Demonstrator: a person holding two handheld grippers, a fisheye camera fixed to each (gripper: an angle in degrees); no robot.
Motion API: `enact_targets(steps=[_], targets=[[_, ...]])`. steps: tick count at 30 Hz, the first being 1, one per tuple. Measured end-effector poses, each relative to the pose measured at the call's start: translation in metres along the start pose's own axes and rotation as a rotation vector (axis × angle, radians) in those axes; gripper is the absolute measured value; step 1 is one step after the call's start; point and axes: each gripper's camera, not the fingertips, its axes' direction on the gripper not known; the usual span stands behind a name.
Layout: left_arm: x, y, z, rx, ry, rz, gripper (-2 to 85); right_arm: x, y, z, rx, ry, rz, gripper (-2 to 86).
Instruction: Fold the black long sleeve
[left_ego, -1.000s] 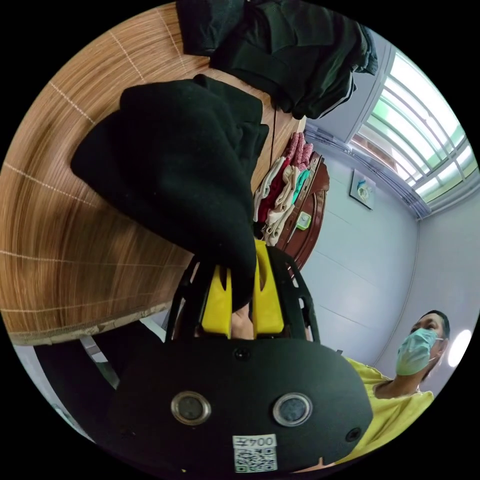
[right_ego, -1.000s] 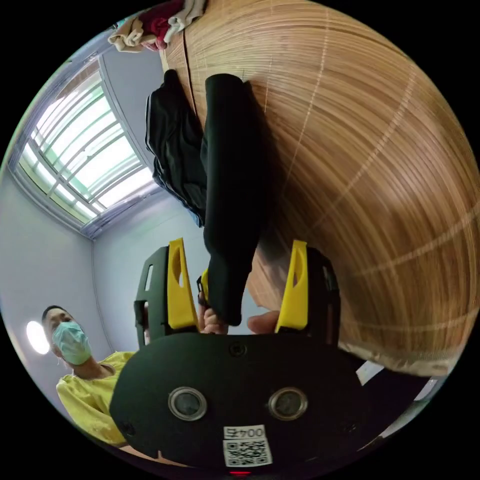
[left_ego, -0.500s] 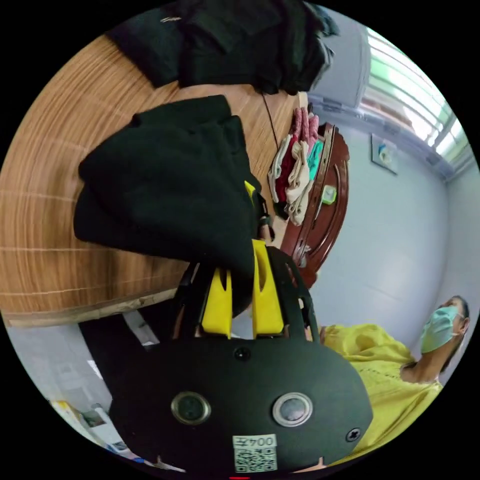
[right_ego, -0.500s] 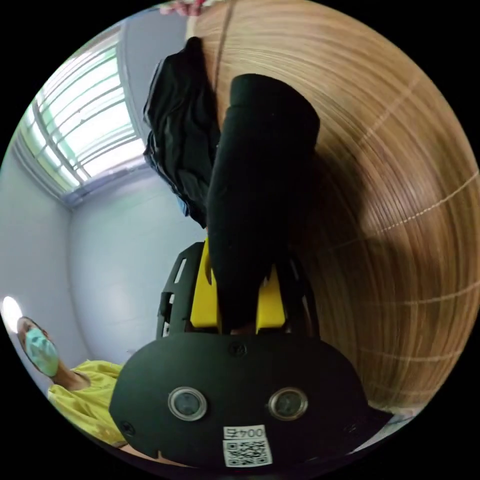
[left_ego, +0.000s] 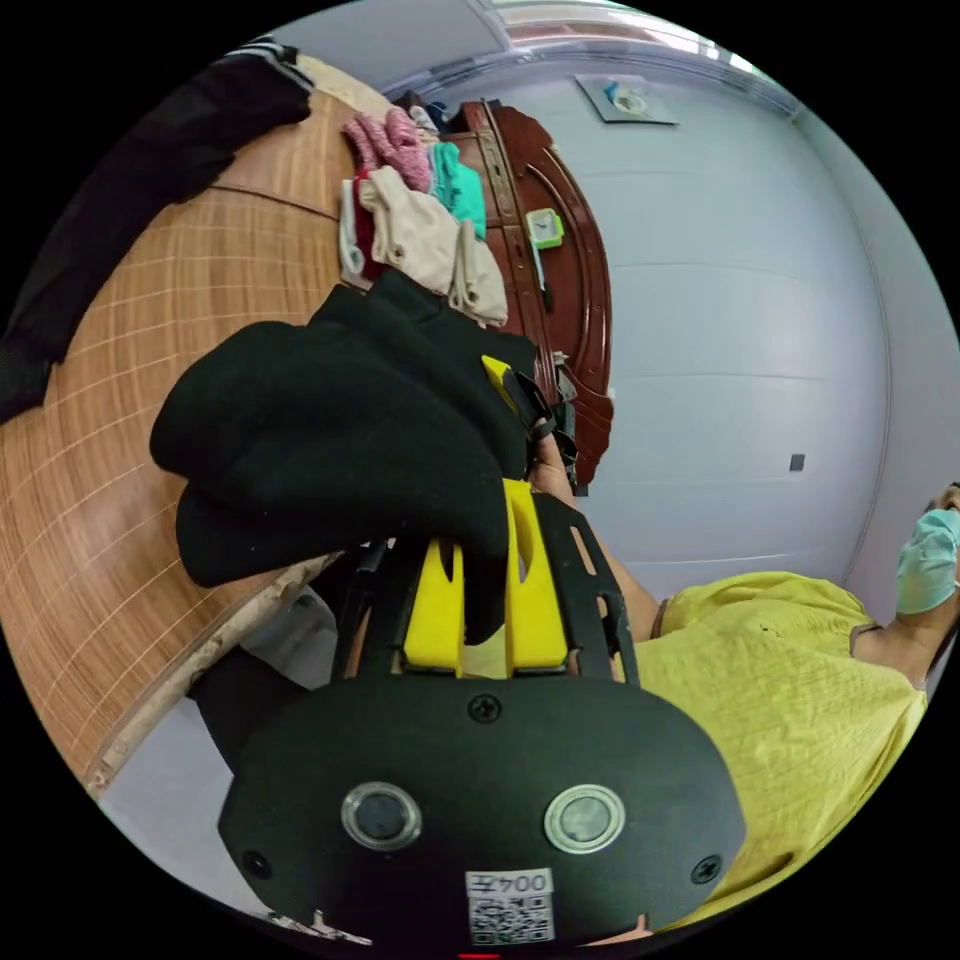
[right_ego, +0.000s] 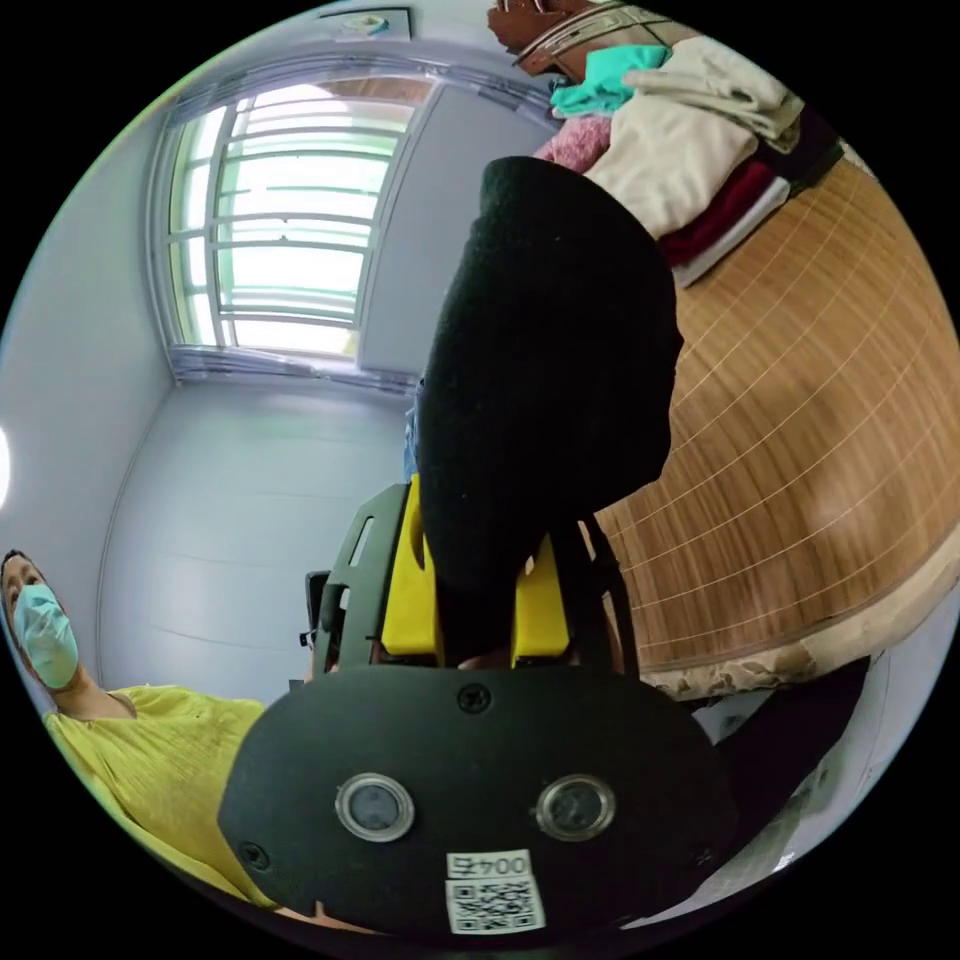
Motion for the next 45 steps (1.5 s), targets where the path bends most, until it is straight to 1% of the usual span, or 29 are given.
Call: enact_targets(steps=[2,6,11,14,19,25,32,39,45], targets=[[0.021,-0.004,0.035,-0.003,0.005,0.025,7.9,-0.003,-0.013,-0.038,0.024,-0.007,-0.010,10.3],[0.051,-0.005,0.092,0.034,-0.011,0.029,8.0,-0.001,-0.046,-0.087,0.006,-0.019,-0.031,10.4],[0.090,0.010,0.182,0.143,-0.025,-0.075,8.0,0.002,-0.105,-0.147,-0.108,-0.034,-0.082,10.6],[0.114,0.018,0.226,0.201,-0.033,-0.102,8.0,0.000,-0.136,-0.174,-0.182,-0.032,-0.100,10.7],[0.126,0.029,0.276,0.271,-0.002,-0.163,8.0,-0.014,-0.174,-0.199,-0.247,-0.006,-0.146,10.8],[0.128,0.040,0.297,0.325,0.001,-0.161,8.0,-0.034,-0.206,-0.197,-0.280,-0.004,-0.154,10.9],[0.103,0.059,0.298,0.407,0.088,-0.199,8.0,-0.079,-0.240,-0.166,-0.325,0.061,-0.186,11.0],[0.117,0.079,0.287,0.501,0.022,-0.187,8.0,-0.117,-0.275,-0.121,-0.428,0.021,-0.215,10.9],[0.126,0.049,0.305,0.556,0.026,-0.159,8.1,-0.150,-0.341,-0.108,-0.484,0.043,-0.288,11.0]])
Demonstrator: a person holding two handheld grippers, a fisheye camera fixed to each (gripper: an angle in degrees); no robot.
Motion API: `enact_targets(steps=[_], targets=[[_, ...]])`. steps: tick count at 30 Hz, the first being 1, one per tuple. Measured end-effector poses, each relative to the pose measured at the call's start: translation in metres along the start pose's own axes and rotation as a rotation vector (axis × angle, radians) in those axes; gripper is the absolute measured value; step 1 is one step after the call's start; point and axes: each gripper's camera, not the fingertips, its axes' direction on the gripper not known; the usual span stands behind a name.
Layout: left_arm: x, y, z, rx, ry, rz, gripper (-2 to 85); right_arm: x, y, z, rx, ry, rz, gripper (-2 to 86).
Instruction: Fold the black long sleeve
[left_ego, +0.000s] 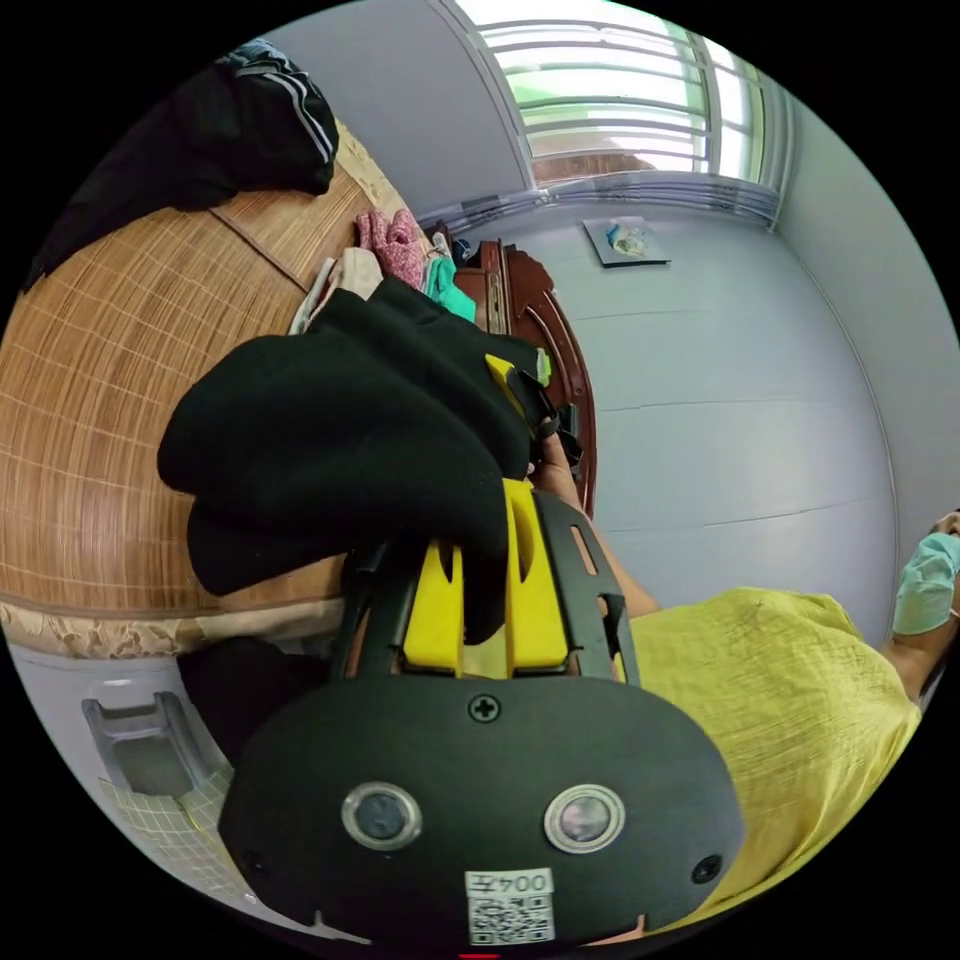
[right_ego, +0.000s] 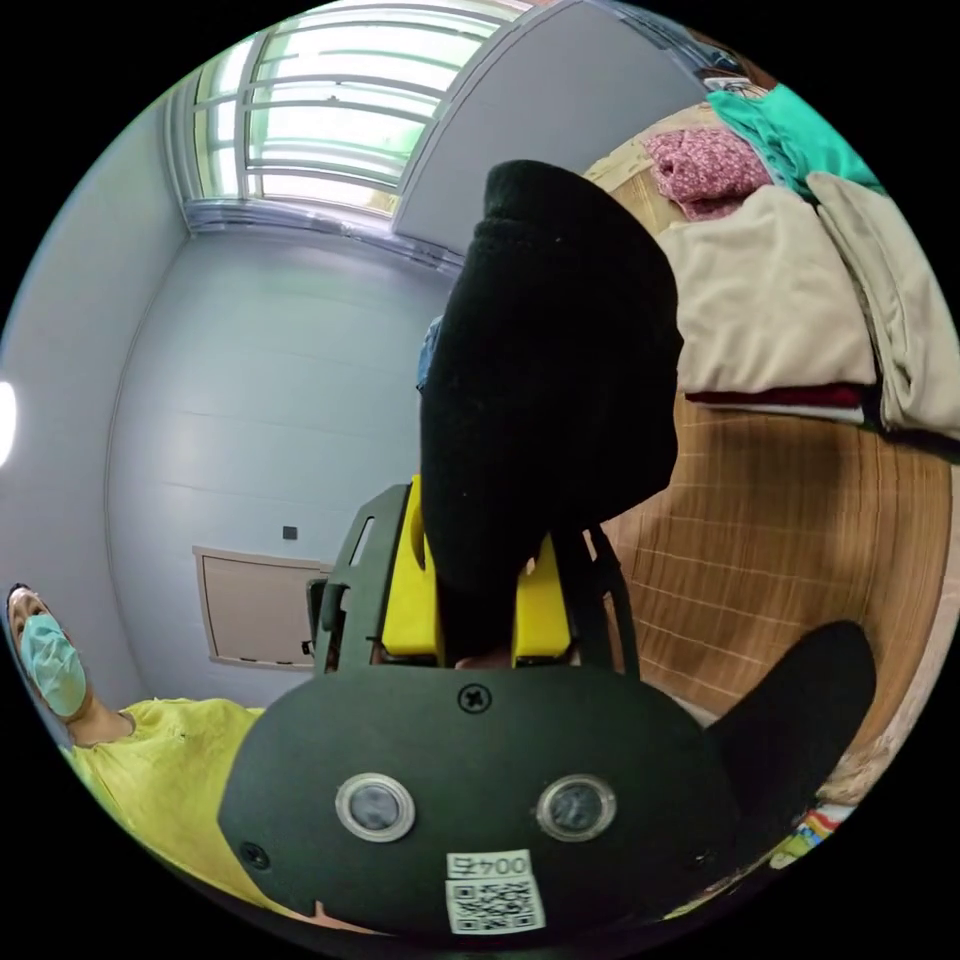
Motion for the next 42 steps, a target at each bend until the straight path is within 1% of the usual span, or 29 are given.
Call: enact_targets(steps=[3,9,11,12,17,18,20,24,26,31,37,39,42], targets=[[0.012,-0.019,0.031,0.028,-0.004,0.017,8.1,0.003,-0.047,-0.021,-0.034,0.021,-0.012,11.1],[0.035,-0.077,0.123,0.113,-0.015,-0.006,8.1,0.021,-0.175,-0.067,-0.134,0.061,-0.095,11.0],[0.041,-0.115,0.167,0.131,-0.020,-0.027,8.2,0.035,-0.237,-0.085,-0.167,0.071,-0.135,11.0],[0.043,-0.126,0.177,0.136,-0.026,-0.026,8.2,0.038,-0.253,-0.090,-0.171,0.073,-0.146,11.0],[0.052,-0.240,0.262,0.182,-0.088,0.071,8.2,0.052,-0.404,-0.116,-0.210,0.117,-0.291,10.9],[0.050,-0.254,0.270,0.191,-0.088,0.073,8.2,0.052,-0.420,-0.117,-0.211,0.125,-0.311,10.9],[0.048,-0.305,0.297,0.242,-0.103,0.094,8.1,0.054,-0.484,-0.118,-0.209,0.138,-0.378,10.9],[0.054,-0.372,0.332,0.321,-0.220,0.191,8.1,0.054,-0.570,-0.112,-0.207,0.157,-0.458,10.9],[0.052,-0.407,0.355,0.374,-0.280,0.244,8.2,0.052,-0.615,-0.105,-0.211,0.201,-0.532,11.0],[0.023,-0.457,0.402,0.408,-0.309,0.209,8.2,0.077,-0.671,-0.098,-0.193,0.231,-0.565,11.0],[0.009,-0.483,0.457,0.383,-0.354,0.197,8.1,0.146,-0.706,-0.104,-0.192,0.211,-0.491,11.1],[0.001,-0.489,0.470,0.365,-0.343,0.156,8.2,0.170,-0.711,-0.109,-0.175,0.201,-0.435,11.1],[-0.022,-0.492,0.488,0.334,-0.230,0.001,8.4,0.207,-0.715,-0.116,-0.144,0.215,-0.323,11.7]])
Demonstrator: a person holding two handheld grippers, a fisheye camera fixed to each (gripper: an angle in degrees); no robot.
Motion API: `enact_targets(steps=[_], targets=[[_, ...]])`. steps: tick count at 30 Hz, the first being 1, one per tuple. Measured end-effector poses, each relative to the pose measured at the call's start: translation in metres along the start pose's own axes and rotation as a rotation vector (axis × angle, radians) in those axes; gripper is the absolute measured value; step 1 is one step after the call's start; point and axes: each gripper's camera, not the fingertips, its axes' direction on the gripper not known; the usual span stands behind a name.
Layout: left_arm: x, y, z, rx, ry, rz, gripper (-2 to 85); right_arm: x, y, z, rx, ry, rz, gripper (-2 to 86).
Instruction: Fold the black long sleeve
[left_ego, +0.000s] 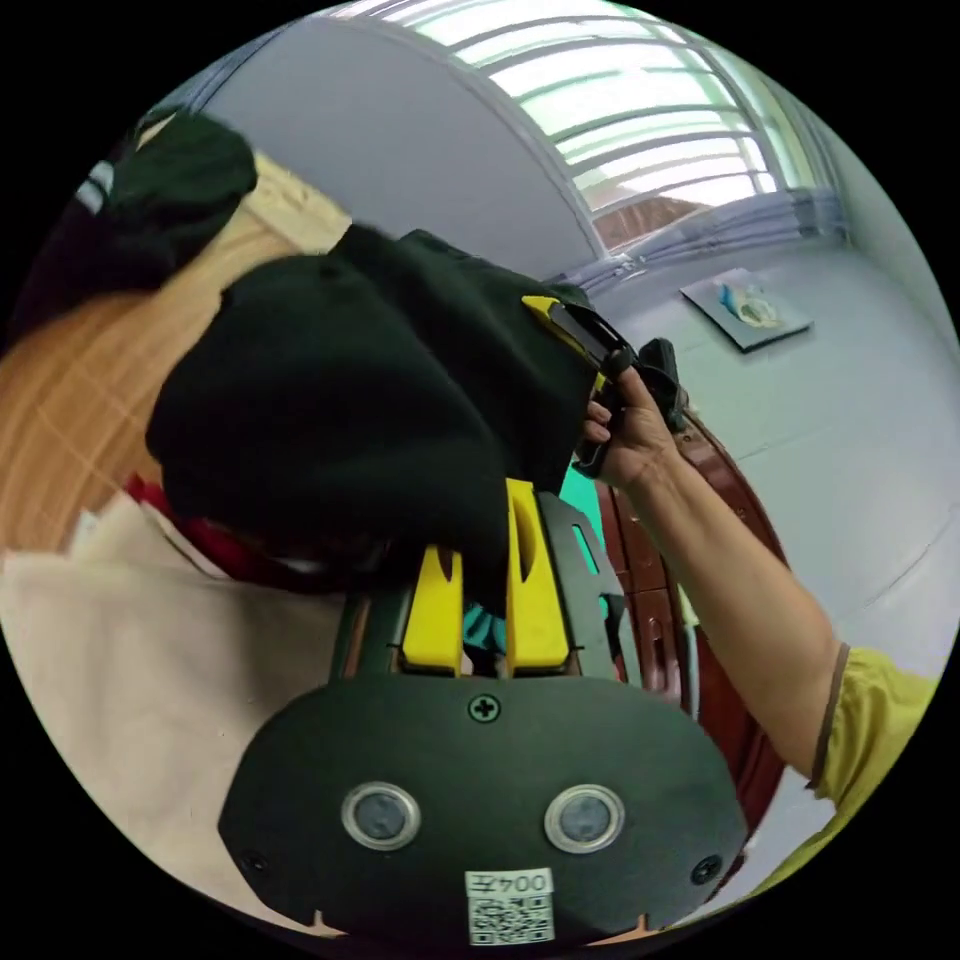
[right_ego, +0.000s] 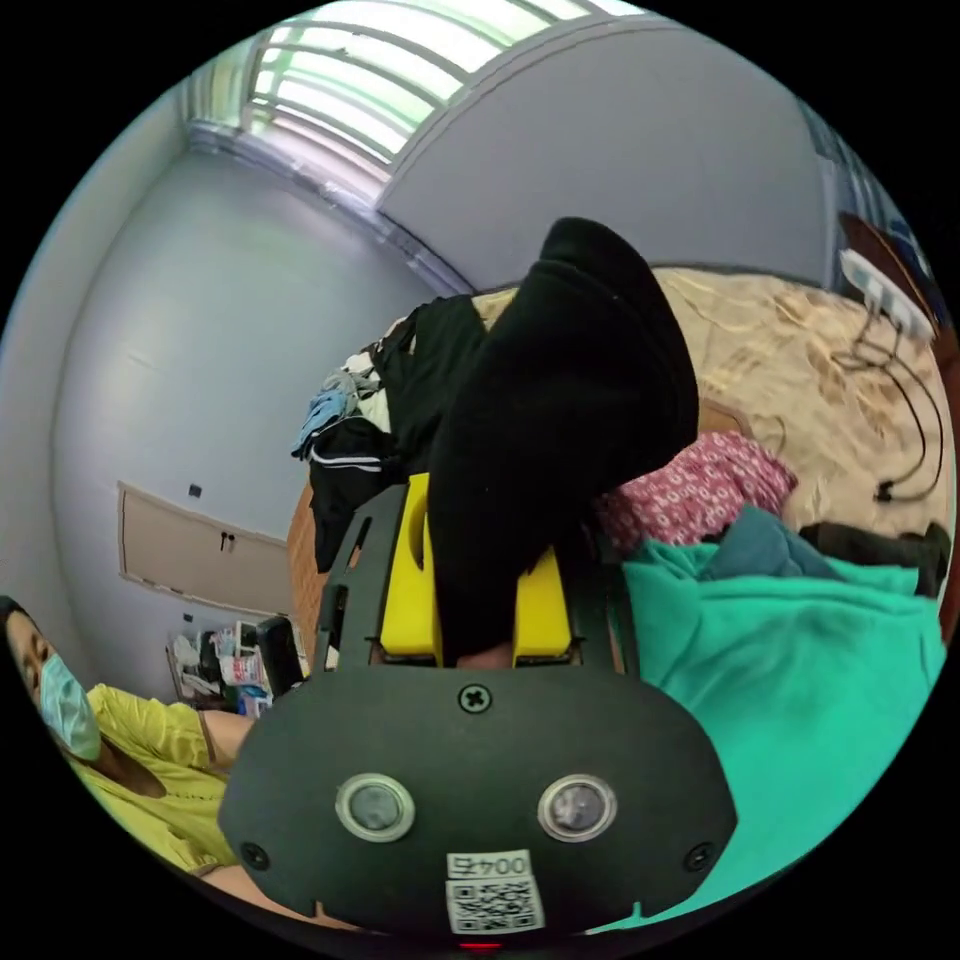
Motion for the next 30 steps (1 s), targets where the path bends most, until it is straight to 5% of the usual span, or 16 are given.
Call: enact_targets(steps=[6,11,15,21,30], targets=[[-0.049,0.009,0.023,-0.017,0.241,-0.379,8.8,0.022,0.015,-0.012,0.057,0.037,0.170,13.7],[-0.033,0.001,-0.002,0.008,0.226,-0.398,8.9,-0.076,0.030,-0.013,0.036,0.673,-0.015,11.7],[-0.023,0.007,-0.022,0.038,0.207,-0.411,8.8,-0.137,0.060,0.001,0.202,0.885,-0.135,6.3],[0.001,0.012,-0.048,-0.013,0.178,-0.254,7.5,-0.146,0.065,0.081,0.005,0.715,-0.263,-0.3],[0.033,0.019,-0.141,-0.069,0.013,0.129,8.1,-0.105,0.041,0.098,-0.070,0.534,-0.031,4.8]])
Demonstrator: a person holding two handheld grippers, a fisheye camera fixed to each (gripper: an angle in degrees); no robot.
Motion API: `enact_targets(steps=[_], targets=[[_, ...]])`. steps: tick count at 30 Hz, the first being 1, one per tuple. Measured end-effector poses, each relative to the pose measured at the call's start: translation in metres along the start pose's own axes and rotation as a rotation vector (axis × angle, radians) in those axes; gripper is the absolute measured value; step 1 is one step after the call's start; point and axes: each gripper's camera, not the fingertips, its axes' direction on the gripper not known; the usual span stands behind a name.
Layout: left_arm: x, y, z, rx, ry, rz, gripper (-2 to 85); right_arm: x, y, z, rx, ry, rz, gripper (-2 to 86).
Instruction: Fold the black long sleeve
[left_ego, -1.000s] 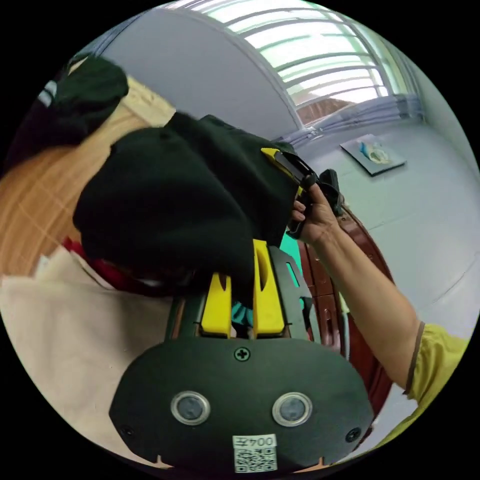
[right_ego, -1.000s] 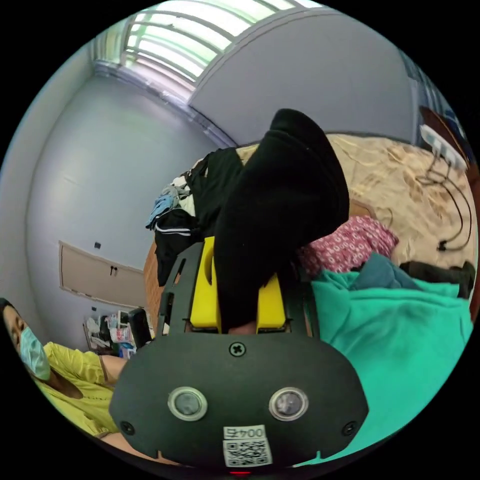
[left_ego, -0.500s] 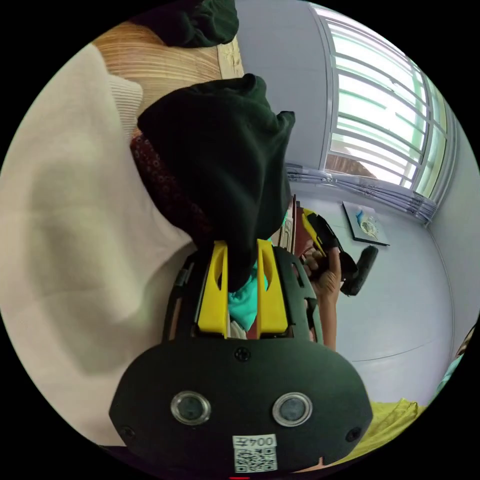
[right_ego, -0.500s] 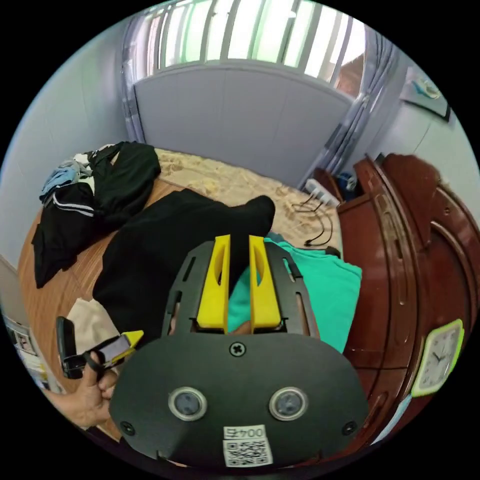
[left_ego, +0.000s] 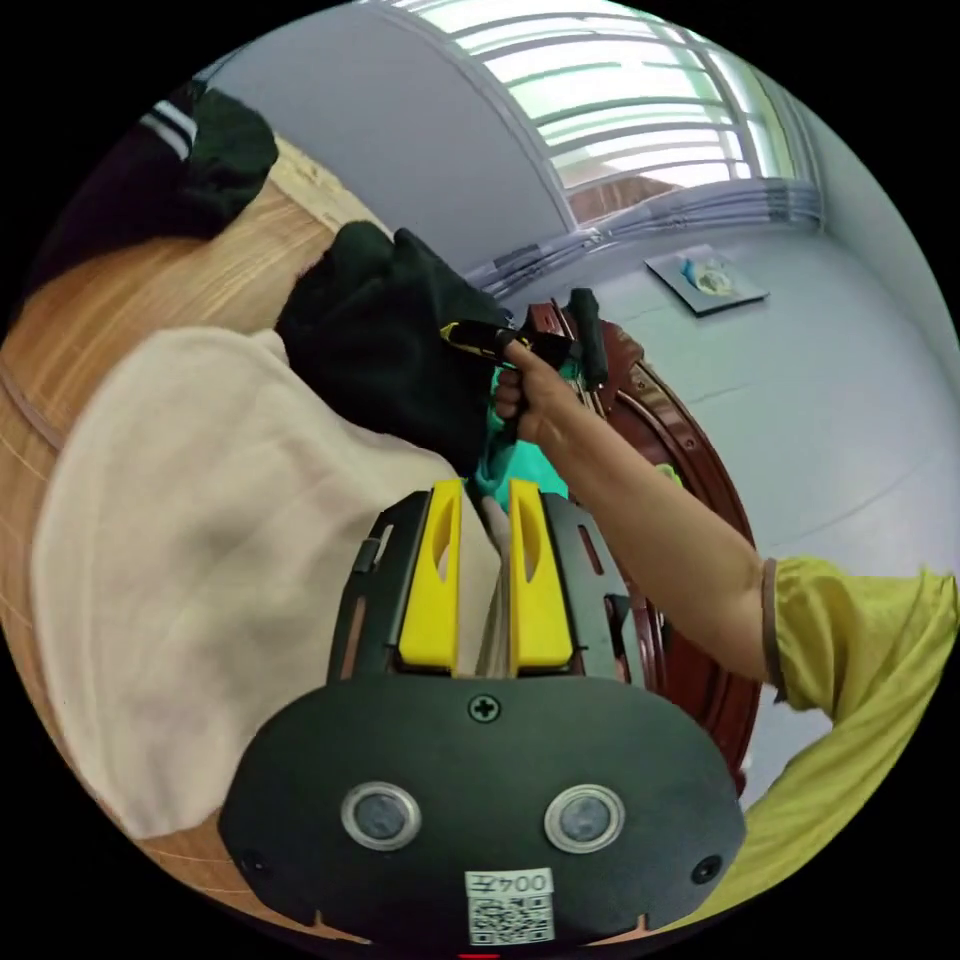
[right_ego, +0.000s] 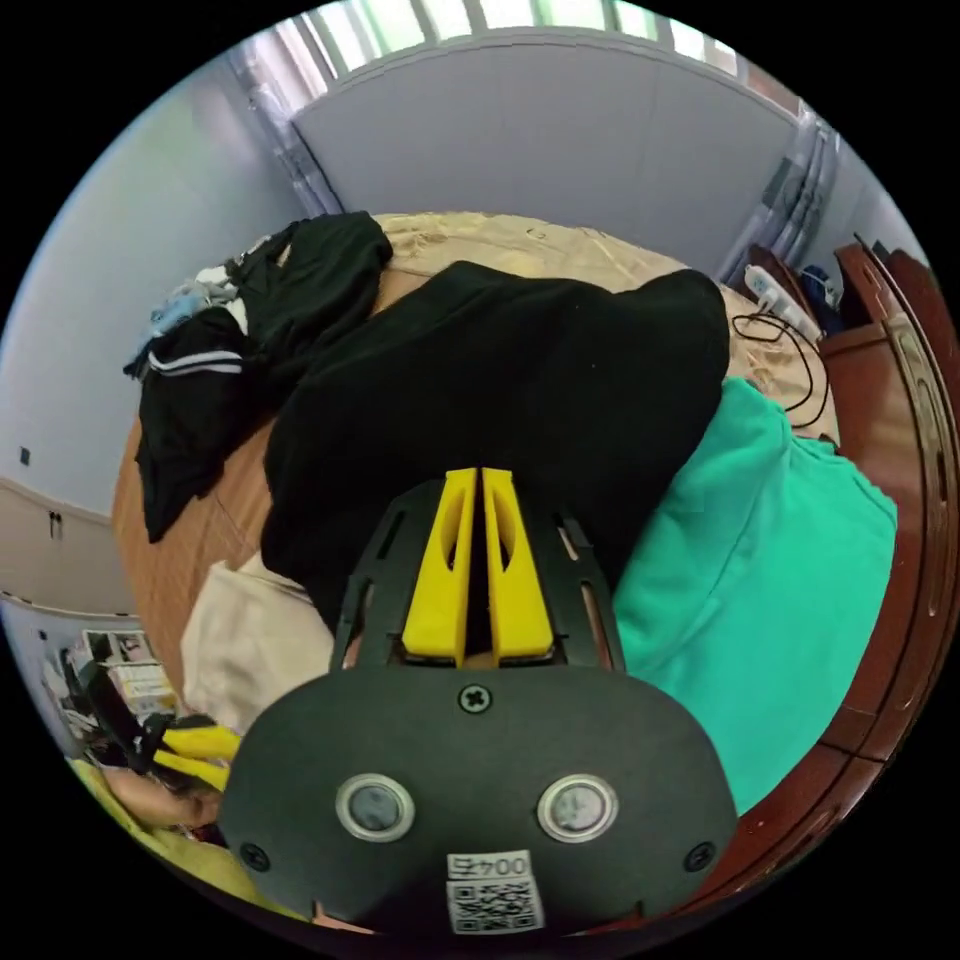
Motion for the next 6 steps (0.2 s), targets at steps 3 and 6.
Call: enact_targets(steps=[3,6], targets=[[-0.007,0.006,-0.073,0.070,-0.087,0.088,9.5,0.003,0.039,-0.034,0.036,-0.269,0.053,14.7],[-0.045,0.016,-0.137,0.061,-0.236,0.098,10.4,-0.008,0.110,-0.048,0.034,-0.371,0.107,18.9]])
